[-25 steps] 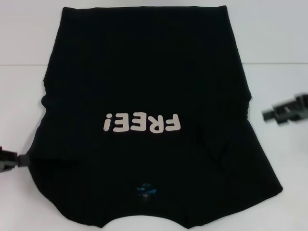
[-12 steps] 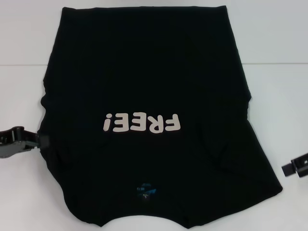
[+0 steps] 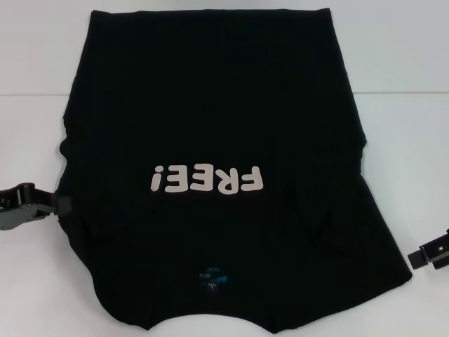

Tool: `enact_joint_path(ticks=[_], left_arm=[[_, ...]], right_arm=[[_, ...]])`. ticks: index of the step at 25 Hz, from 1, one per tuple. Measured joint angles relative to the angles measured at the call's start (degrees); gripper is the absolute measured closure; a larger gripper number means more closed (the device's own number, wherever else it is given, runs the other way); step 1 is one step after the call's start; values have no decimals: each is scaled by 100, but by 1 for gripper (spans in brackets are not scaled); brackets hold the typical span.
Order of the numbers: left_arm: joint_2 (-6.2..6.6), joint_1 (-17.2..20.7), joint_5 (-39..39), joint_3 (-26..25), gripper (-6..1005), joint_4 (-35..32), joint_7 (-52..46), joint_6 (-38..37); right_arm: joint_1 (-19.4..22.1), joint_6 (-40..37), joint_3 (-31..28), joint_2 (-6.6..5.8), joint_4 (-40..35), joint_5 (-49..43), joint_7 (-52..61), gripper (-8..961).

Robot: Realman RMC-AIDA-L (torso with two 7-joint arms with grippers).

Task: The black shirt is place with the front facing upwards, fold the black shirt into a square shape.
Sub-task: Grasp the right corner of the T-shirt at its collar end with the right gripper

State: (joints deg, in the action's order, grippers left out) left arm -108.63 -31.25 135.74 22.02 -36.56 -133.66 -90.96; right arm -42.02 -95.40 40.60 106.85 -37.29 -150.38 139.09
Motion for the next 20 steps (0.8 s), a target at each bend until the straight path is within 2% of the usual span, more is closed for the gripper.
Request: enact_joint_path(ticks=[6,16,20], left_arm=[[0,16,-7,-9,1001,0,-9,0],[0,25,-13,-15,1001,5,-11,7],[0,25,-15,-13,1000,16,-11,9]], right_arm=[[1,89,0,32,1,-41,0,299],[-39,360,15,214,3,-90,-196,300],[-46,432,191,268,7,-89,-221,300]])
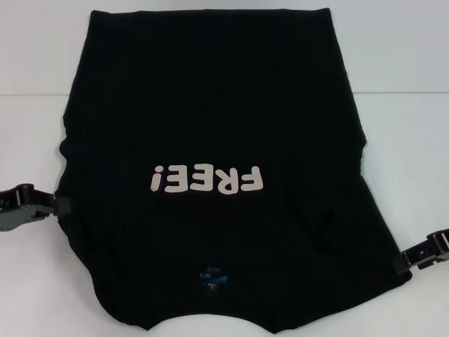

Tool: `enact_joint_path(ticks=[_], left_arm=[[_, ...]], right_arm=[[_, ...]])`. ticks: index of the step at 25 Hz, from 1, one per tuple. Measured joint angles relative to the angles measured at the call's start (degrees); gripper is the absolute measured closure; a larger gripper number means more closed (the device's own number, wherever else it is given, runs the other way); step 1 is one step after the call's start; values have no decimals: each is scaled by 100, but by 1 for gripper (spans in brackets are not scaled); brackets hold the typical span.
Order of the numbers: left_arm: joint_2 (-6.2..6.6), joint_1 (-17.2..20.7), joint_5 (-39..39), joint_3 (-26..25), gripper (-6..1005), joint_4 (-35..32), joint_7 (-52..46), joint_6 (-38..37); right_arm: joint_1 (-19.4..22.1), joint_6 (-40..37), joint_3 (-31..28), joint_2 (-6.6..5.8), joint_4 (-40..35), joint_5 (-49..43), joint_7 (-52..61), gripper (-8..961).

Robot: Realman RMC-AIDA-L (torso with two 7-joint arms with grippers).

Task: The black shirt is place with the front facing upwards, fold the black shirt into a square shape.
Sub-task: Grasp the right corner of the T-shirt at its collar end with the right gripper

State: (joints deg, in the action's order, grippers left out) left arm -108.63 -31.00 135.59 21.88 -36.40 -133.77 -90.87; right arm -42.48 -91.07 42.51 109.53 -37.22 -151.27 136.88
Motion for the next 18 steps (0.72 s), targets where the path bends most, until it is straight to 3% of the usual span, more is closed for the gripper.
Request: enact_joint_path(ticks=[18], left_arm=[[-4,4,-7,-9,1001,11,-24,-1]], right_arm=[[-48,234,469,150,-5,-4,59,299]])
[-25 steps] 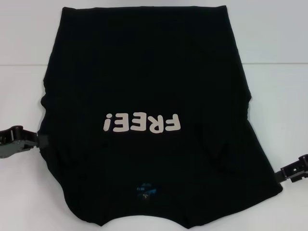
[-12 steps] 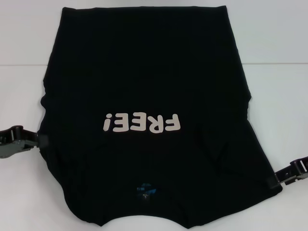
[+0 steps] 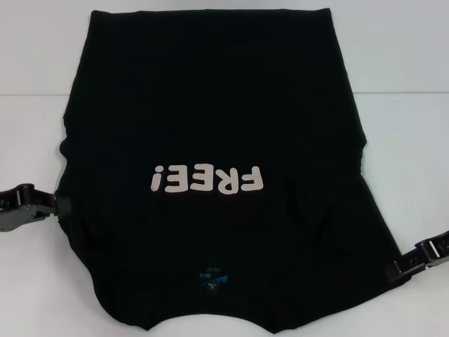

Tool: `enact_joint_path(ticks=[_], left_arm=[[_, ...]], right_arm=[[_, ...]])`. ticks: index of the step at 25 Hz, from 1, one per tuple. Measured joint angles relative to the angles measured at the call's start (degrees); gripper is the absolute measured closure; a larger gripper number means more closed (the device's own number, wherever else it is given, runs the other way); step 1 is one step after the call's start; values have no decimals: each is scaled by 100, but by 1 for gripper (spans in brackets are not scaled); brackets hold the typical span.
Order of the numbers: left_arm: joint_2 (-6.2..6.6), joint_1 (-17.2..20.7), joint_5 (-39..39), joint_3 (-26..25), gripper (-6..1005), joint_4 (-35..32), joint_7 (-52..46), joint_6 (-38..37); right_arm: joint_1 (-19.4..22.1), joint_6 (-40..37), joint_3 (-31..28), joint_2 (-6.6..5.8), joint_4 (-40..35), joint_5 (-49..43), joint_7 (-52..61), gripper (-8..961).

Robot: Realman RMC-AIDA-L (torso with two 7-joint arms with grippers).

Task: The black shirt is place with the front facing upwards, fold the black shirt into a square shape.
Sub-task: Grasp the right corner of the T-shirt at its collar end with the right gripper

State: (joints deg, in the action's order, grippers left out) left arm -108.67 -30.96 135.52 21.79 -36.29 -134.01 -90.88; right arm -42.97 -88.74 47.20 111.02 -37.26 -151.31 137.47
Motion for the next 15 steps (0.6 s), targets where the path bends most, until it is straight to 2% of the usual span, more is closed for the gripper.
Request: enact_joint_path(ticks=[15], left_arm=[[4,3,-17,-24,1000,-1,-11,3]], right_arm=[[-216,0,24,215,54,9,-9,299]])
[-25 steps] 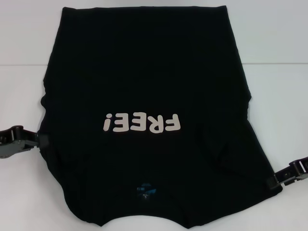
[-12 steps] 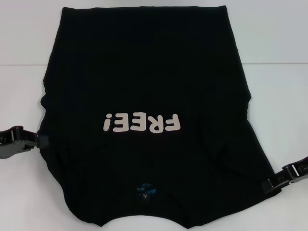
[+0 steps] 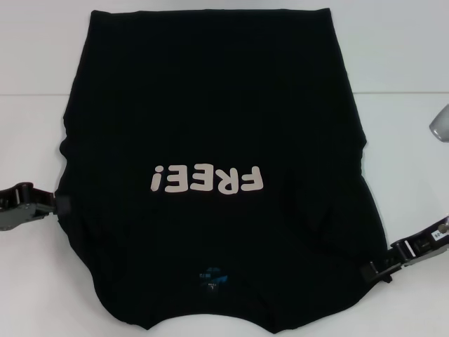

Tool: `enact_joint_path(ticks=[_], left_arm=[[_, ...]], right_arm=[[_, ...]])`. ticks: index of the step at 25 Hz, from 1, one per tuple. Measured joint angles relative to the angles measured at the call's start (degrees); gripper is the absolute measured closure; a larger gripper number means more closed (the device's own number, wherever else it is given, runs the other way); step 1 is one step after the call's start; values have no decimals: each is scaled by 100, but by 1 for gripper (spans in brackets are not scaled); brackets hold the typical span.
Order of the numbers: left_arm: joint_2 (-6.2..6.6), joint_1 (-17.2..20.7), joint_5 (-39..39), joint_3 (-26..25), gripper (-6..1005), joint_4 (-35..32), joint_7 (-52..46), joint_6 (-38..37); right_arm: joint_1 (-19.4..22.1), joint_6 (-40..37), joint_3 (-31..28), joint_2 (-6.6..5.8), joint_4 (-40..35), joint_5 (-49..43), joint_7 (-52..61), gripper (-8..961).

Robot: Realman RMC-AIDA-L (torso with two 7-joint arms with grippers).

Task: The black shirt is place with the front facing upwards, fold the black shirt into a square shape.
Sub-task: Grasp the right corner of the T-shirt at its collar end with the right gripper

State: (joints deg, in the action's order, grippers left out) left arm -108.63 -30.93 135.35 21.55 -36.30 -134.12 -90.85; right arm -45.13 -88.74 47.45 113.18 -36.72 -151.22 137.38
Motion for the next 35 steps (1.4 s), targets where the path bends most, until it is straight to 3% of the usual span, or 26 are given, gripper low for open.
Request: enact_joint_path(ticks=[11,17,27,35], left_arm=[[0,0,-1,-11,1001,0,1,20],[0,0,-1,-11,1001,0,19,23],[4,0,0,-18,1000,0,53,-14],[76,131,62,43,1000,-40,121,-454]], right_arm=[[-40,21,-17,49,-13,36,67,300],[-37,38,-46,45,4,46,78,481],[-18,40,-147,48,13,53,92,904],[94,-311,-149,-47,-30,64,96,904]])
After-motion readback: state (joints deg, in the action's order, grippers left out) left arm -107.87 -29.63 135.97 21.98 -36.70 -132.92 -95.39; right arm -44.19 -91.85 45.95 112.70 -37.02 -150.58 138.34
